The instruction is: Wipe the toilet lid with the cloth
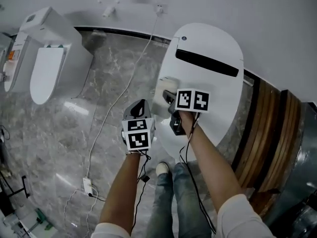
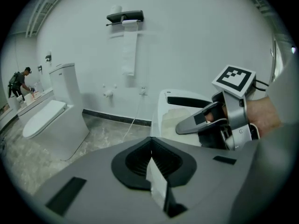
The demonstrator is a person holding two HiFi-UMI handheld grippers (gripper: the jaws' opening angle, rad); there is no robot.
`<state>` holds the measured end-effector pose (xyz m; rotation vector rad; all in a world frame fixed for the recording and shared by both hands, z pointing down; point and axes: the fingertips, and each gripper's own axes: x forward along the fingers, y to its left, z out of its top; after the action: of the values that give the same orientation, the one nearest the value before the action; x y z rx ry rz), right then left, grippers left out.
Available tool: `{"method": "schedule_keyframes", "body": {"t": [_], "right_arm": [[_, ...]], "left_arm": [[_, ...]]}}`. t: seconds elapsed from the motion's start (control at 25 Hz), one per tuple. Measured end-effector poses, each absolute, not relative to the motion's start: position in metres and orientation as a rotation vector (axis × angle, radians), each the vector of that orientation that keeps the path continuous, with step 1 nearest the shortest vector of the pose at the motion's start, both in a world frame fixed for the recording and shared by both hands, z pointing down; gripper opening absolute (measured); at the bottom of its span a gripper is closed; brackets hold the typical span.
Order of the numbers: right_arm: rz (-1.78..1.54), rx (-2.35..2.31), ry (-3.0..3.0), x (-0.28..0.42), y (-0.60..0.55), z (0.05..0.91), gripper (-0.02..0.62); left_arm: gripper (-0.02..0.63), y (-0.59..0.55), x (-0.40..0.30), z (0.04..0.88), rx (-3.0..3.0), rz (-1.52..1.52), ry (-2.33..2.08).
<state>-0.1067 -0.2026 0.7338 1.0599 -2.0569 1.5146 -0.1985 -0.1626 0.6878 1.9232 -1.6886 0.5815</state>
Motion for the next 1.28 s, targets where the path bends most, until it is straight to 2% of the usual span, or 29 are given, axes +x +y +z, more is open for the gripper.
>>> {"method": "schedule_keyframes", "body": {"t": [0.16,0.28,0.76,0.88,1.08,1.28], "right_arm": [[1.428,1.075,-2.021,-0.102,-0.196,0.743,0.087],[1.396,1.074,-2.011,-0.072,-0.190,0.743,0.087],[1.467,1.444,-1.844,0.173,-0.157,0.748,0.087],[1.459,1.501,-1.801,0.209,-0.143,0.752,0.087],[1.462,1.553,-1.774,0.212,-0.139,0.747,0.087],[1.527,1.368,-1.926,0.120,-0.140,0.733,0.087]], "left_arm": [[0.014,-0.148,-0.208,0.693,1.913,0.587,-1.690],[0.014,-0.144,-0.187,0.696,1.935,0.579,-1.652],[0.014,-0.154,0.047,0.695,2.190,0.557,-1.267],[0.014,-0.146,0.082,0.694,2.225,0.557,-1.200],[0.014,-0.138,0.074,0.695,2.234,0.592,-1.197],[0.014,-0.131,-0.022,0.701,2.125,0.621,-1.363]]}}
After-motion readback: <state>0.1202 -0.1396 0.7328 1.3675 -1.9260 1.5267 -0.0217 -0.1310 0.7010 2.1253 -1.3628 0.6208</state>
